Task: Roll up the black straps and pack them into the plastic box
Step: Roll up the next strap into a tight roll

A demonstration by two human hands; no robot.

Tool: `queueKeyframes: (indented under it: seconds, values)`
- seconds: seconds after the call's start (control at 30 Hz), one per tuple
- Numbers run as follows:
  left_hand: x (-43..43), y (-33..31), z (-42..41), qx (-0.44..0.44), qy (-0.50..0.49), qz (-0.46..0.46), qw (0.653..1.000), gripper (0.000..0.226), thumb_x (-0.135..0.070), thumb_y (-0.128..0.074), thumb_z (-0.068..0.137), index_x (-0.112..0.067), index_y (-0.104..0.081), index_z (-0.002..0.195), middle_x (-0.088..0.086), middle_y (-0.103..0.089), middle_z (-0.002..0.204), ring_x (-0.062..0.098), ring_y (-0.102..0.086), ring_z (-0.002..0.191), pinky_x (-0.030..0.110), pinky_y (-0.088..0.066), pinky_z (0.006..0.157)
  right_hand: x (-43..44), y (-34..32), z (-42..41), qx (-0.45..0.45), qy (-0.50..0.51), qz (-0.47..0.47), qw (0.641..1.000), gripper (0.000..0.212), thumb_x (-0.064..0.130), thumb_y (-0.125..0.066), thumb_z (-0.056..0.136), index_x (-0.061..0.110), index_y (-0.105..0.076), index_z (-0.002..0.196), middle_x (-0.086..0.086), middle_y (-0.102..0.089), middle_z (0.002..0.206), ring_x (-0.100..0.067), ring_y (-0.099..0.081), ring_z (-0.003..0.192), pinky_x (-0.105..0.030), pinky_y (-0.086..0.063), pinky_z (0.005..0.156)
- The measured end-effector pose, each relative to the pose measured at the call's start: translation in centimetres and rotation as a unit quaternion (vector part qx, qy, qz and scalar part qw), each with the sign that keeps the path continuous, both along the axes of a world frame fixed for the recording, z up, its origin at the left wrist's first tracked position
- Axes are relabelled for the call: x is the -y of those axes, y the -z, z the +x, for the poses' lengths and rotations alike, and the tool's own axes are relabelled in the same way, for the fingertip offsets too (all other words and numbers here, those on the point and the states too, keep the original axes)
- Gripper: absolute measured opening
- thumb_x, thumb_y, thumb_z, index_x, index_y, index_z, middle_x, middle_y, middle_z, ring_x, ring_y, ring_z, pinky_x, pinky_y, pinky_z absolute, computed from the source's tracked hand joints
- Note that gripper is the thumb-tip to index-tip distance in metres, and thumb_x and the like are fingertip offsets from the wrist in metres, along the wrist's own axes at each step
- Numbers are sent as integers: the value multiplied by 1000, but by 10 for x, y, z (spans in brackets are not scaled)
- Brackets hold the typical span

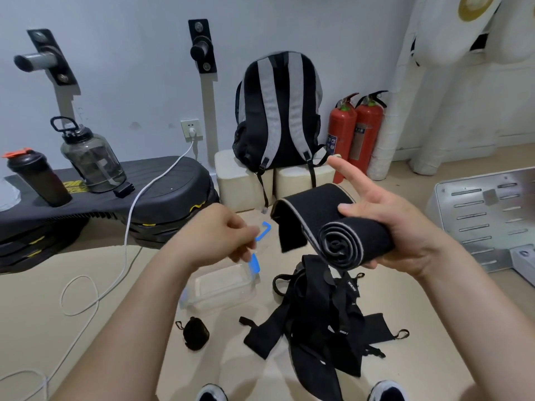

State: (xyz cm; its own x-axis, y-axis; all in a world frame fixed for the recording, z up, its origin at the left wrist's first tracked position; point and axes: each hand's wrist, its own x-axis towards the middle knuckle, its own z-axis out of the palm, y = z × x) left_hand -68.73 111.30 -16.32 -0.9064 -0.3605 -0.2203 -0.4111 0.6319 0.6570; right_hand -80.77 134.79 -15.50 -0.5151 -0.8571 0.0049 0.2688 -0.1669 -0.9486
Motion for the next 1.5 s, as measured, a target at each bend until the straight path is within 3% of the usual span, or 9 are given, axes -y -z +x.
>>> queueKeyframes:
  seconds: [0.13,0.27,0.4,0.9,1.03,1.1,1.23,1.37,1.5]
  values:
    - [-32,-10,5,-15,98,389,916,62,-63,-35,96,-14,-70,112,7,-76,107,20,-71,101,30,-56,79,8,4,0,-25,17,30,999,74,7,-61,80,49,-47,140,-15,-66,84,-24,-56,42,-24,-43,29]
    - [-66,7,-7,-125,73,479,866,45,-47,-52,97,-10,-64,120,17,-71,115,29,-68,106,46,-53,90,20,7,7,-69,28,71,995,74,8,-63,83,57,-46,136,-26,-60,98,-31,-59,49,-28,-46,32]
    - [-74,8,-14,-214,-125,571,782,26,-15,-61,96,4,-64,114,25,-72,104,35,-73,90,43,-60,70,29,8,17,-120,36,106,986,78,-3,-53,96,55,-34,144,-14,-62,70,-24,-55,41,-28,-48,34]
    - [-58,9,-18,-236,-209,468,826,12,-7,-65,93,2,-72,99,16,-77,90,29,-75,85,38,-62,72,39,7,27,-154,59,151,975,81,3,-53,97,60,-22,146,5,-59,55,-20,-55,42,-29,-49,39]
    - [-55,7,-19,-242,-215,464,825,15,-10,-65,93,2,-73,101,15,-77,93,31,-74,88,41,-61,78,45,11,26,-104,74,179,976,79,8,-58,97,41,-17,156,-6,-69,91,-17,-62,50,-27,-47,37]
    - [-49,5,-19,-231,-224,439,839,22,-19,-63,96,2,-72,98,13,-76,86,24,-74,78,36,-61,71,46,13,25,-106,80,196,971,79,11,-60,96,37,-17,157,-9,-63,109,-19,-65,56,-28,-48,39]
    - [-38,-2,-14,-116,-198,282,932,49,-46,-46,102,-5,-63,82,8,-63,61,17,-58,52,27,-49,56,40,11,23,-149,124,180,964,75,8,-58,97,50,-23,149,1,-64,68,-21,-64,57,-28,-49,41]
    - [-49,-2,-2,-47,-45,293,954,51,-62,-48,93,-17,-64,112,7,-75,93,14,-69,72,29,-56,62,41,14,19,-160,218,170,947,71,11,-56,97,53,-27,146,-13,-66,93,-37,-70,74,-32,-52,44]
    - [-70,12,-4,-121,-32,355,927,32,-46,-62,92,-24,-63,116,-3,-75,102,13,-73,88,26,-57,67,55,22,27,-212,279,130,927,55,11,-53,98,43,-39,141,12,-62,106,0,-68,85,-21,-58,62]
